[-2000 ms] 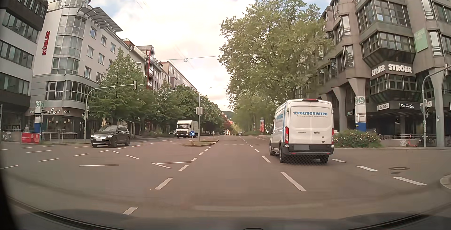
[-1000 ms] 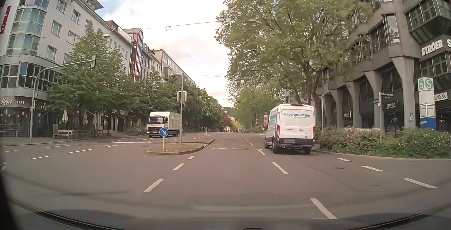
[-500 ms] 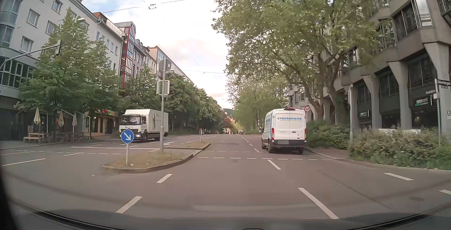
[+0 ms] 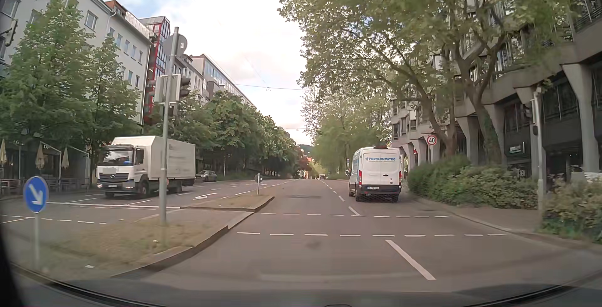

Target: Follow the waypoints while adhering to traffic rules and regulations

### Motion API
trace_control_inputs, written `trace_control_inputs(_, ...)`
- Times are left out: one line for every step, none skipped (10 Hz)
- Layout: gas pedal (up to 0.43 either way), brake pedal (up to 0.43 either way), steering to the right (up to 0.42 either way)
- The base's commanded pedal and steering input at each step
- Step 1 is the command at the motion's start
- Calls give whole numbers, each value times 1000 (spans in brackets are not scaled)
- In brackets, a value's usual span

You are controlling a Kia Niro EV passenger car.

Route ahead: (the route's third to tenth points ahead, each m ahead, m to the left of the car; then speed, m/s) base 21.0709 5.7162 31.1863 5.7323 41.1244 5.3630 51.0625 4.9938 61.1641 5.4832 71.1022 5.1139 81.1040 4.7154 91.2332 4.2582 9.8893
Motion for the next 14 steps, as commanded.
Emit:
trace_control_inputs(157,0,-2)
trace_control_inputs(157,0,-2)
trace_control_inputs(157,0,-2)
trace_control_inputs(157,0,-2)
trace_control_inputs(157,0,-2)
trace_control_inputs(157,0,-2)
trace_control_inputs(157,0,-3)
trace_control_inputs(150,0,-4)
trace_control_inputs(118,0,-5)
trace_control_inputs(0,0,-6)
trace_control_inputs(0,0,-7)
trace_control_inputs(28,0,-9)
trace_control_inputs(138,0,-9)
trace_control_inputs(157,0,-9)
